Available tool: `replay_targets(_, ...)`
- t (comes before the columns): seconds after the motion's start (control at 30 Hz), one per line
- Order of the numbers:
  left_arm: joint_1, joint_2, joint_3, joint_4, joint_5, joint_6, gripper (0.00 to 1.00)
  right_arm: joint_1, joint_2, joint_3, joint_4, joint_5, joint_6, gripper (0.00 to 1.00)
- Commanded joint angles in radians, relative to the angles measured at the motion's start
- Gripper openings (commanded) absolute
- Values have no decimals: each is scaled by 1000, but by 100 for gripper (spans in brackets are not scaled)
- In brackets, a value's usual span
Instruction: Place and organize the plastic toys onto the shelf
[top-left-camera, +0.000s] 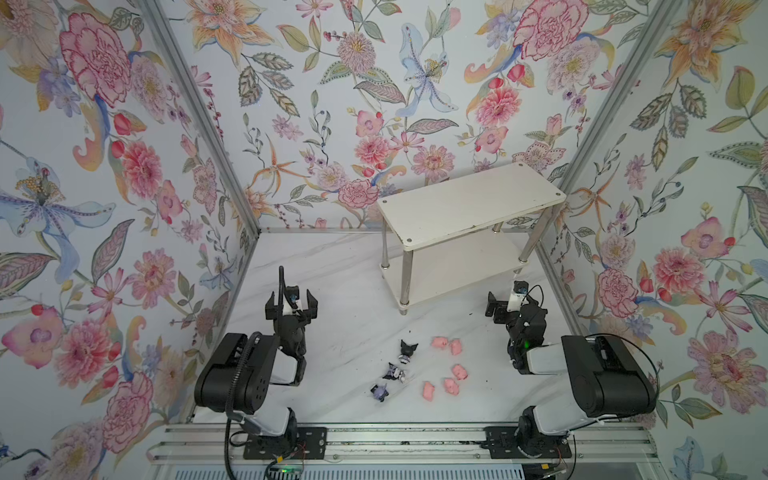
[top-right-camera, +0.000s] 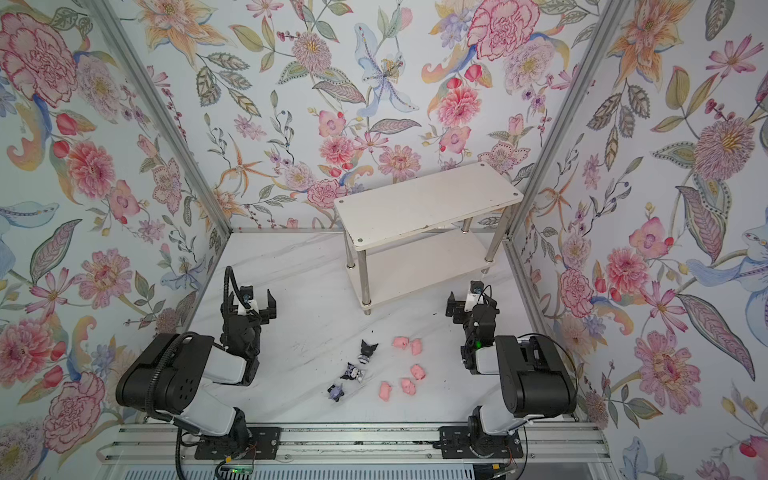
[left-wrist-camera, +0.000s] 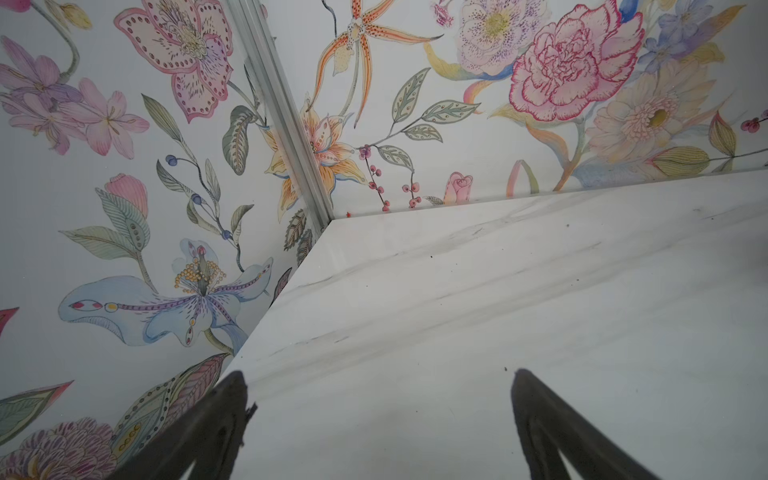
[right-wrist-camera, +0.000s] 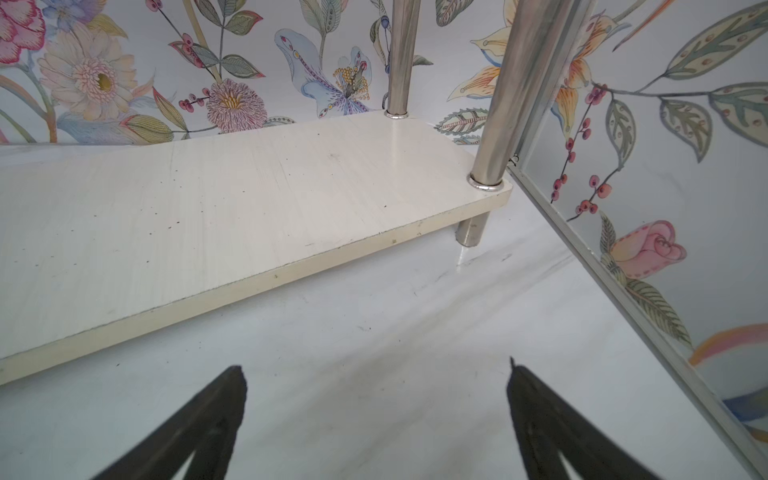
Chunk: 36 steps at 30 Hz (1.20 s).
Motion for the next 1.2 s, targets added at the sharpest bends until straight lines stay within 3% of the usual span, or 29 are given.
replay_targets(0.0, 4, -9, 5, 4, 19, -11, 99, 3, 2, 1, 12, -3, -13, 99)
replay_targets(1.07, 4, -10, 3, 7, 22, -10, 99, -12, 1, 4, 6, -32, -6, 99)
replay_targets(1.17, -23, -86, -15, 8, 10, 22, 100, 9, -35, -23, 33, -7, -24, 99)
